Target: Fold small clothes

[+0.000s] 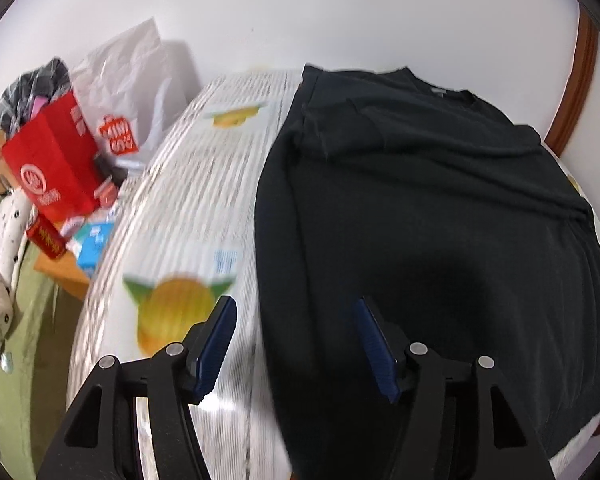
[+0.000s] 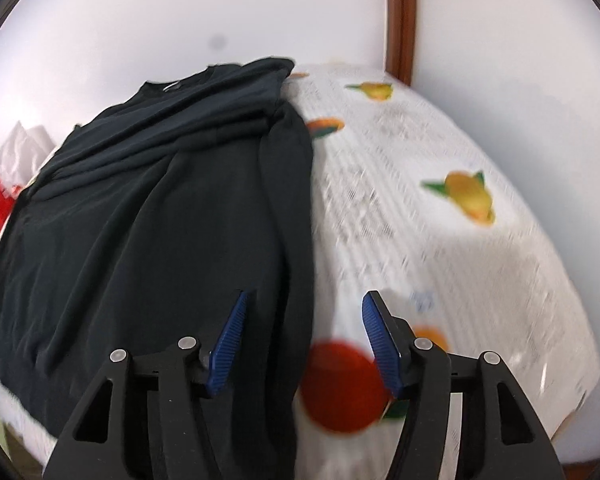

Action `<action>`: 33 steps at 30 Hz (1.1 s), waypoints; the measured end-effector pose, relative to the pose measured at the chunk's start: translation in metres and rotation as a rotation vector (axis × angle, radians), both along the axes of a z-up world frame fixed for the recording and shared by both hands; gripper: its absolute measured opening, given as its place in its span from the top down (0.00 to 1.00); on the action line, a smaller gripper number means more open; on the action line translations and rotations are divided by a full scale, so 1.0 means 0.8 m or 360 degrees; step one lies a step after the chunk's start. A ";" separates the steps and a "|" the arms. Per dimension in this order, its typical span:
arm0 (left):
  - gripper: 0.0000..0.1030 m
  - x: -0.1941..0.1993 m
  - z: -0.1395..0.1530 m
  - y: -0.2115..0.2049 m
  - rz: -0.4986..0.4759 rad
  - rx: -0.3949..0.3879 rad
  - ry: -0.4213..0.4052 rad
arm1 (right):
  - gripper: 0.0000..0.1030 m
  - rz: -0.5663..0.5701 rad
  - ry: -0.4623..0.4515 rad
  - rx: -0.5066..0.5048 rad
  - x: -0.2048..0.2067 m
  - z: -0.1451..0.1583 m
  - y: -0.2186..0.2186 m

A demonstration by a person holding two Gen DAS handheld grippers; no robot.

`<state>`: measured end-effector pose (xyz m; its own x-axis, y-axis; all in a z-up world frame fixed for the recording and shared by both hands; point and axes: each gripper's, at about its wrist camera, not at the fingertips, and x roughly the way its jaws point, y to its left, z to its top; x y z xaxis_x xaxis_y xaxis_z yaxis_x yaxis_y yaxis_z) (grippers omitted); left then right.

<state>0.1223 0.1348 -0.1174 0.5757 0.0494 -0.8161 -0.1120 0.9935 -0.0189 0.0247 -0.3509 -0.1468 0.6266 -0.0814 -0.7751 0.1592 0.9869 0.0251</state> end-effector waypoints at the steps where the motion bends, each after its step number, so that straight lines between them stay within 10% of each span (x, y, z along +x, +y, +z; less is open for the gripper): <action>1: 0.42 -0.009 -0.005 0.003 -0.0006 -0.0019 0.0012 | 0.41 0.0011 0.0000 -0.0008 -0.006 -0.002 0.004; 19: 0.42 -0.077 -0.023 -0.034 -0.0130 -0.0012 -0.0048 | 0.47 -0.0059 -0.0125 -0.0051 -0.023 -0.011 0.043; 24: 0.87 -0.077 -0.019 -0.040 -0.0118 -0.0029 -0.0057 | 0.87 0.0025 -0.0090 -0.0030 -0.020 -0.008 0.055; 33: 0.92 -0.094 0.004 -0.031 -0.0159 -0.0067 -0.0092 | 0.92 0.0052 -0.0062 -0.0015 -0.040 0.004 0.048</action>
<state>0.0473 0.1096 -0.1143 0.6220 -0.0438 -0.7818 -0.0103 0.9979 -0.0641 -0.0074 -0.3122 -0.1438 0.6589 -0.0676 -0.7492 0.1262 0.9918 0.0214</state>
